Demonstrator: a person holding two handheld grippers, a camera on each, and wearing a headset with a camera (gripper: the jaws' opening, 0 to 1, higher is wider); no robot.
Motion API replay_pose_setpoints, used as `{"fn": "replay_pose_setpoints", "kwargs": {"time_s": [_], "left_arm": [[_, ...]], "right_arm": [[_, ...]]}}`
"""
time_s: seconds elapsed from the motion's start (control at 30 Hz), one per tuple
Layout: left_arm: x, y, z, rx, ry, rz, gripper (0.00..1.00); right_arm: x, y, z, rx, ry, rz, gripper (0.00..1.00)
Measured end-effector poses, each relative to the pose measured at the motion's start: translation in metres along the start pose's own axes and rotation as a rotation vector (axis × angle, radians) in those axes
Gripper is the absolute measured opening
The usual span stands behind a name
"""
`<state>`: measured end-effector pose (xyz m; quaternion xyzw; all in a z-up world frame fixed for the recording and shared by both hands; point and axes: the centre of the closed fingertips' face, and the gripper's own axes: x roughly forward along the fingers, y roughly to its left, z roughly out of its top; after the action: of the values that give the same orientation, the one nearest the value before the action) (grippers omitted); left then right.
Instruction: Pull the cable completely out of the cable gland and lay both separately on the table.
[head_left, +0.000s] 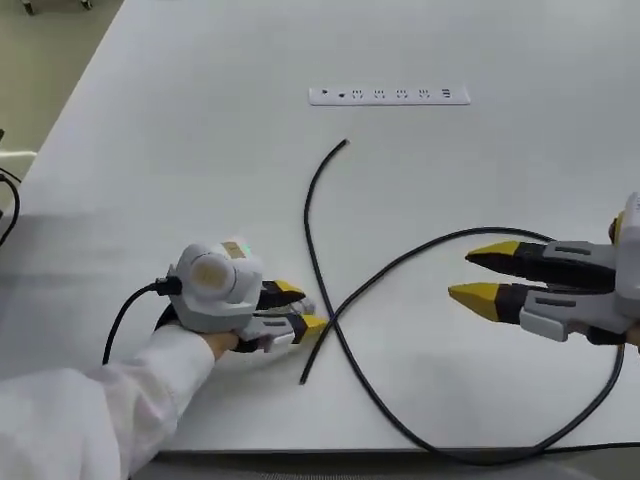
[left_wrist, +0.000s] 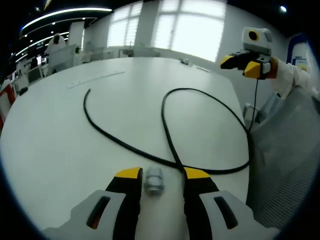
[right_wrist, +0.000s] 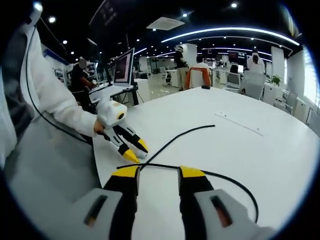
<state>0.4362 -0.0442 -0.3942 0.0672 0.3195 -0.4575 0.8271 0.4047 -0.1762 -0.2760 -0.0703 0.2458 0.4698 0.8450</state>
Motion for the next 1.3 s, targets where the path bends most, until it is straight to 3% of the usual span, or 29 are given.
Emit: {"fn": "replay_pose_setpoints", "kwargs": {"time_s": [0.2, 0.3, 0.37, 0.43, 0.53, 0.57, 0.63, 0.77, 0.9, 0.97, 1.13, 1.2, 1.3], "left_arm": [[-0.031, -0.009, 0.042, 0.009, -0.051, -0.023, 0.36], [-0.046, -0.019, 0.053, -0.02, -0.066, -0.071, 0.47], [-0.068, -0.02, 0.062, 0.008, -0.08, -0.051, 0.56], [-0.09, -0.015, 0.069, 0.043, -0.097, 0.01, 0.59], [-0.121, -0.013, 0.075, -0.027, -0.122, 0.074, 0.68], [-0.133, -0.013, 0.076, -0.058, -0.131, 0.097, 0.72], [-0.153, -0.01, 0.077, -0.065, -0.159, 0.154, 0.78], [-0.184, -0.007, 0.066, -0.171, -0.168, 0.23, 0.86], [-0.21, 0.001, 0.051, -0.278, -0.193, 0.284, 0.89], [-0.221, 0.002, 0.048, -0.293, -0.191, 0.303, 0.88], [-0.234, -0.007, 0.05, -0.282, -0.213, 0.328, 0.88], [-0.232, -0.007, 0.048, -0.314, -0.239, 0.328, 0.88], [-0.227, -0.009, 0.039, -0.341, -0.219, 0.326, 0.88]], "right_arm": [[-0.018, -0.005, -0.003, 0.038, 0.029, -0.066, 0.49], [-0.032, -0.01, -0.006, 0.076, 0.029, -0.114, 0.57], [-0.042, -0.011, -0.01, 0.099, 0.03, -0.132, 0.58], [-0.054, -0.012, -0.022, 0.15, 0.076, -0.162, 0.58], [-0.067, -0.012, -0.033, 0.179, 0.085, -0.188, 0.59], [-0.073, -0.011, -0.037, 0.216, 0.086, -0.197, 0.6], [-0.082, -0.009, -0.041, 0.266, 0.082, -0.21, 0.61], [-0.099, -0.006, -0.046, 0.329, 0.078, -0.243, 0.62], [-0.113, -0.006, -0.05, 0.334, 0.107, -0.271, 0.64], [-0.118, -0.005, -0.051, 0.336, 0.125, -0.277, 0.65], [-0.127, -0.004, -0.049, 0.345, 0.132, -0.301, 0.66], [-0.128, -0.005, -0.051, 0.357, 0.127, -0.309, 0.66], [-0.127, -0.008, -0.053, 0.378, 0.117, -0.328, 0.65]]}}
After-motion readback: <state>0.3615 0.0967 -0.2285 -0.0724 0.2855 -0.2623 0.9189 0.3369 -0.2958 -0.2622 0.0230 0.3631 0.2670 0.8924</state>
